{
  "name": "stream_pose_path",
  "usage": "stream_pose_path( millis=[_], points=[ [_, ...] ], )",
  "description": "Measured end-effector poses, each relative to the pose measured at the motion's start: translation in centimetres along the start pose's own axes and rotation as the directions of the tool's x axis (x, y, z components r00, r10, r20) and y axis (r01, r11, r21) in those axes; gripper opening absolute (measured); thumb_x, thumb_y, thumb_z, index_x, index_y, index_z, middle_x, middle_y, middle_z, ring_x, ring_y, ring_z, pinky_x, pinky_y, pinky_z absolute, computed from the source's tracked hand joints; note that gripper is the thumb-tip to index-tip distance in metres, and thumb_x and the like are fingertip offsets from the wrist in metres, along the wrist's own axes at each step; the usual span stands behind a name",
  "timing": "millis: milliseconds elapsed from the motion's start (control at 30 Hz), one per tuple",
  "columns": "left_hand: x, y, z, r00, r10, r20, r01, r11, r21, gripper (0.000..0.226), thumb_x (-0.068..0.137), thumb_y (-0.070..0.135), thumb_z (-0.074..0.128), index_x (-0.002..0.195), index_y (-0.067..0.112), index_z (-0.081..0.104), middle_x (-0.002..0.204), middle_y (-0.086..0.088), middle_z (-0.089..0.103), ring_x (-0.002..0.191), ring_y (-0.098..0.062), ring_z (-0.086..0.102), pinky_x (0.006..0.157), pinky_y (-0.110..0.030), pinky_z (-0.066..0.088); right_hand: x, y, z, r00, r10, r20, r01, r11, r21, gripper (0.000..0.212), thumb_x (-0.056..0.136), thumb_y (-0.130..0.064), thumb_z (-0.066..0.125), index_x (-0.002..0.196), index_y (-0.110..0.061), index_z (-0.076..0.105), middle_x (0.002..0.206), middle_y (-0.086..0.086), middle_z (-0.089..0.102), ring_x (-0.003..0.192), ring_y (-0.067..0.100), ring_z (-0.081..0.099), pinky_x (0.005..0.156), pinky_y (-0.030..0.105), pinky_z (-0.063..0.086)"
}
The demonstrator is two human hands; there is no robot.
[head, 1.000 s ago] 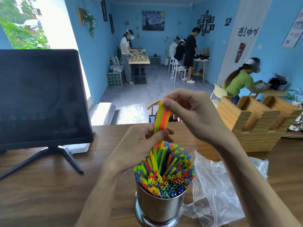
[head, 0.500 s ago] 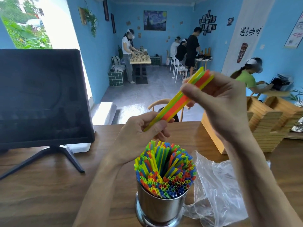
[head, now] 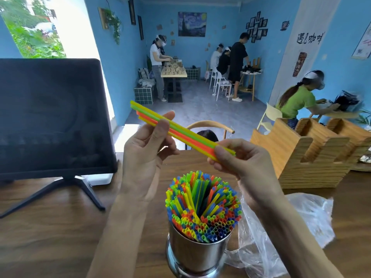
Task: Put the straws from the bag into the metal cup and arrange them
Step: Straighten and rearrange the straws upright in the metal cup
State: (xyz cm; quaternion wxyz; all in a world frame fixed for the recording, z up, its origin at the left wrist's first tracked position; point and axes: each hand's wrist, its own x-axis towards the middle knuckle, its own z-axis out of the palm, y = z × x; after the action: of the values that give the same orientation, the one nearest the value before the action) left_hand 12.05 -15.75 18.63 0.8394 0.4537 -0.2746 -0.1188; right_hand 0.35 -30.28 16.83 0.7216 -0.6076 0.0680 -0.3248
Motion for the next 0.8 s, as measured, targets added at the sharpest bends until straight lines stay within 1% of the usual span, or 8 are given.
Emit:
stream_pose_path(
  millis=[67,133,267,333,500,667,733,800],
  points=[
    [-0.1,-0.1,0.2,0.999,0.025,-0.039,-0.024,0.999,0.026,0.019,0.081,0.034,0.065,0.081,0.02,0.078,0.065,0.007,0.061,0.058,-0.01,0.053,0.06,-0.023,0.052,-0.4,0.4,0.0,0.999,0.02,0.028,-0.018,0.997,-0.074,0.011,0.068,-0.024,0.081,0.079,-0.021,0.081,0.075,0.013,0.074,0.069,0.025,0.073,0.066,0.027,0.058],
    [0.0,0.0,0.1,0.998,0.039,-0.045,-0.035,0.995,0.089,0.019,0.082,0.034,0.065,0.078,0.02,0.078,0.063,0.004,0.057,0.059,-0.013,0.052,0.059,-0.024,0.053,-0.5,0.5,0.0,0.997,0.011,0.08,0.009,0.97,-0.245,0.013,0.069,-0.029,0.083,0.08,-0.024,0.079,0.074,0.014,0.072,0.071,0.025,0.072,0.069,0.031,0.058],
    [0.2,0.8,0.0,0.998,0.051,0.033,-0.057,0.971,0.231,0.021,0.079,0.038,0.068,0.082,0.021,0.081,0.059,0.001,0.049,0.063,-0.025,0.046,0.057,-0.022,0.051,-0.6,-0.1,-0.3,0.975,0.039,0.219,0.085,0.845,-0.529,0.015,0.077,-0.038,0.081,0.081,-0.027,0.072,0.071,-0.001,0.071,0.071,0.014,0.07,0.071,0.032,0.057],
    [0.2,1.3,0.1,0.996,0.068,0.057,-0.082,0.955,0.286,0.02,0.08,0.037,0.068,0.083,0.021,0.08,0.061,0.007,0.058,0.063,-0.019,0.053,0.058,-0.022,0.052,-0.6,-0.9,-0.2,0.967,0.061,0.248,0.104,0.795,-0.598,0.016,0.079,-0.04,0.081,0.085,-0.028,0.071,0.074,-0.008,0.072,0.073,0.01,0.07,0.074,0.038,0.057],
    [0.1,2.5,0.9,0.988,0.114,0.107,-0.142,0.944,0.299,0.023,0.082,0.037,0.065,0.09,0.018,0.075,0.081,0.006,0.074,0.074,-0.008,0.068,0.063,-0.02,0.053,-0.3,-1.9,0.7,0.946,0.026,0.323,0.188,0.769,-0.611,0.015,0.082,-0.036,0.081,0.092,-0.03,0.072,0.078,-0.011,0.076,0.078,0.008,0.071,0.069,0.03,0.05],
    [0.0,2.7,1.3,0.983,0.161,0.093,-0.182,0.936,0.303,0.021,0.085,0.034,0.063,0.095,0.018,0.074,0.076,0.004,0.076,0.077,-0.01,0.073,0.064,-0.02,0.055,-0.4,-1.4,1.5,0.941,0.012,0.34,0.209,0.767,-0.607,0.014,0.084,-0.031,0.082,0.094,-0.028,0.074,0.081,-0.012,0.077,0.081,0.007,0.073,0.075,0.039,0.057],
    [0.0,2.3,1.3,0.986,0.136,0.101,-0.162,0.928,0.335,0.018,0.084,0.033,0.064,0.093,0.021,0.074,0.077,0.005,0.077,0.076,-0.008,0.074,0.064,-0.018,0.054,-0.3,-0.6,1.5,0.937,0.035,0.346,0.206,0.746,-0.633,0.014,0.084,-0.033,0.082,0.095,-0.026,0.076,0.083,-0.011,0.078,0.081,0.002,0.072,0.072,0.031,0.056],
    [-0.3,1.6,1.3,0.988,0.083,0.128,-0.126,0.915,0.384,0.016,0.082,0.033,0.066,0.092,0.024,0.075,0.078,0.005,0.078,0.077,-0.008,0.075,0.064,-0.017,0.055,-0.2,0.1,1.3,0.934,0.068,0.352,0.206,0.702,-0.682,0.016,0.083,-0.041,0.081,0.088,-0.027,0.076,0.079,-0.011,0.076,0.072,-0.003,0.067,0.064,0.017,0.045]
  ],
)
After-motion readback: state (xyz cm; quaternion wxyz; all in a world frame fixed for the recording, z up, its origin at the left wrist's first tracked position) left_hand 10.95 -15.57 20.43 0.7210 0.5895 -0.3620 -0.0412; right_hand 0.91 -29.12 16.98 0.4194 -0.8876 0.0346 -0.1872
